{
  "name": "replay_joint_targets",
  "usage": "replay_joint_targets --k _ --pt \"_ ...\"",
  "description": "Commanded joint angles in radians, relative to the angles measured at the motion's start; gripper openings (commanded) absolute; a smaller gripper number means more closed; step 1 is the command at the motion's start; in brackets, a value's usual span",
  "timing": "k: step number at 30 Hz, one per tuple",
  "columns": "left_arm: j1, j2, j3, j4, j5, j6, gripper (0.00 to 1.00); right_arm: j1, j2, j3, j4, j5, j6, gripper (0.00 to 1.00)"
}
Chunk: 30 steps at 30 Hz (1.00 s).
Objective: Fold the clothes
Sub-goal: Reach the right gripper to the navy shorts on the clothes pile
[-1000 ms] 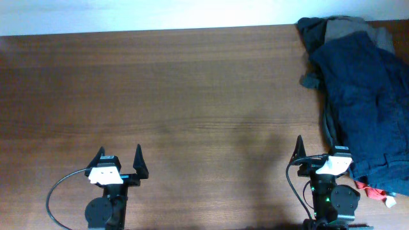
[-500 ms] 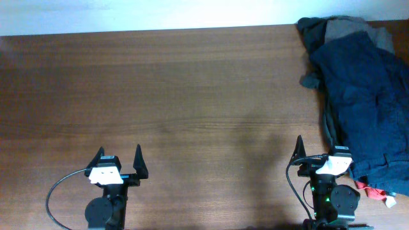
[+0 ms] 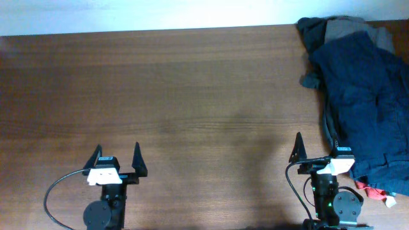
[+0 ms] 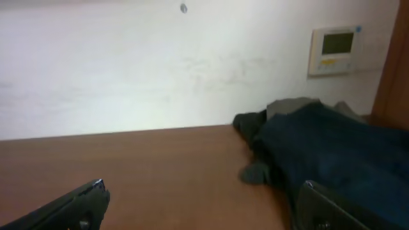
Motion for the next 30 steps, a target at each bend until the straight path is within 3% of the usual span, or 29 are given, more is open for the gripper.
replay_joint_targets --k 1,7,14,17,26,30 --pt "0.007 0.002 0.025 0.027 0.066 0.019 0.99 0.006 0.002 0.066 0.006 -0.014 0.013 0.99" --pt "0.007 0.166 0.195 -0.063 0.067 0.031 0.99 0.003 0.129 0.243 -0.037 -0.003 0.012 0.99" --pt "0.006 0.542 0.538 -0.135 0.16 0.104 0.99 0.003 0.497 0.599 -0.184 -0.003 0.002 0.99" --pt "0.006 0.713 0.716 -0.249 0.175 0.137 0.99 0.003 0.658 0.757 -0.27 -0.003 0.002 0.99" --pt "0.006 1.378 1.416 -0.834 0.206 0.18 0.99 -0.021 1.221 1.353 -0.718 -0.002 -0.048 0.99" --pt "0.006 1.598 1.582 -0.933 0.274 0.18 0.99 -0.077 1.436 1.529 -0.873 -0.035 -0.047 0.99"
